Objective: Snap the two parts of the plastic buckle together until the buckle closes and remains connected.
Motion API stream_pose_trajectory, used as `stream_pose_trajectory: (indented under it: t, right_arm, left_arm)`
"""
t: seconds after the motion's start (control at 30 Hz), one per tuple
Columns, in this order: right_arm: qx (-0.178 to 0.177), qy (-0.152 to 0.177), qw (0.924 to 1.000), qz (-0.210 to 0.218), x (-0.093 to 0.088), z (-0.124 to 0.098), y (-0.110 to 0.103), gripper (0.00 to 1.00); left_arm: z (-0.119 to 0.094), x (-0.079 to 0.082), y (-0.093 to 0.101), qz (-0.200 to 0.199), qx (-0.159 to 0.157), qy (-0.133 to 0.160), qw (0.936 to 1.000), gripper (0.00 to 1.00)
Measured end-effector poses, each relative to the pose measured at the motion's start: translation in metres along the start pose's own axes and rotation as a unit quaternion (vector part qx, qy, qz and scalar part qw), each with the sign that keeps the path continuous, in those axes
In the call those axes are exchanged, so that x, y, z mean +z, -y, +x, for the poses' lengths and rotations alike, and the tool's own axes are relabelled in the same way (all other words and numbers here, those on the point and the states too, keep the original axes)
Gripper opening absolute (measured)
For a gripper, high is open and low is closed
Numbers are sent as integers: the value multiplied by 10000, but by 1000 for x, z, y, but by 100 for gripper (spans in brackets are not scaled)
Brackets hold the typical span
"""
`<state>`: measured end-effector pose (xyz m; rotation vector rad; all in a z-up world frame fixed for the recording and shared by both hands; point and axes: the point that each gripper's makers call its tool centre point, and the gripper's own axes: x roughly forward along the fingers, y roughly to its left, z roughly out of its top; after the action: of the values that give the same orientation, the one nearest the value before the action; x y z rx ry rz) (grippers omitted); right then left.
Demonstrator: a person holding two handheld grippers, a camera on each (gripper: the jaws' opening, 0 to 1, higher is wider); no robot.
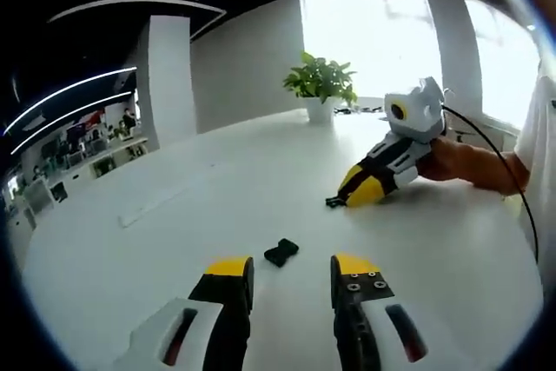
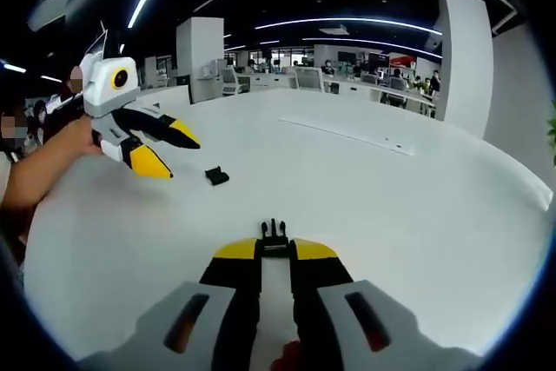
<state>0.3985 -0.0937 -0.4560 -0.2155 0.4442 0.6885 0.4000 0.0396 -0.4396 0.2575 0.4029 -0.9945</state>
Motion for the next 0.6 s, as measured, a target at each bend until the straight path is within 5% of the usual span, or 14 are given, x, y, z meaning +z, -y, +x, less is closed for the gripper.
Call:
stream_pose_trajectory:
  t: [0.37, 0.6]
  right_arm:
    - [1, 9, 10000, -4, 0, 0, 0, 13]
    - [1, 20, 10000, -8, 1, 1, 0, 13]
  left_arm:
    - [13, -16, -1, 316, -155, -297, 9989, 36]
    - [19, -14, 0, 230, -380, -179, 9989, 36]
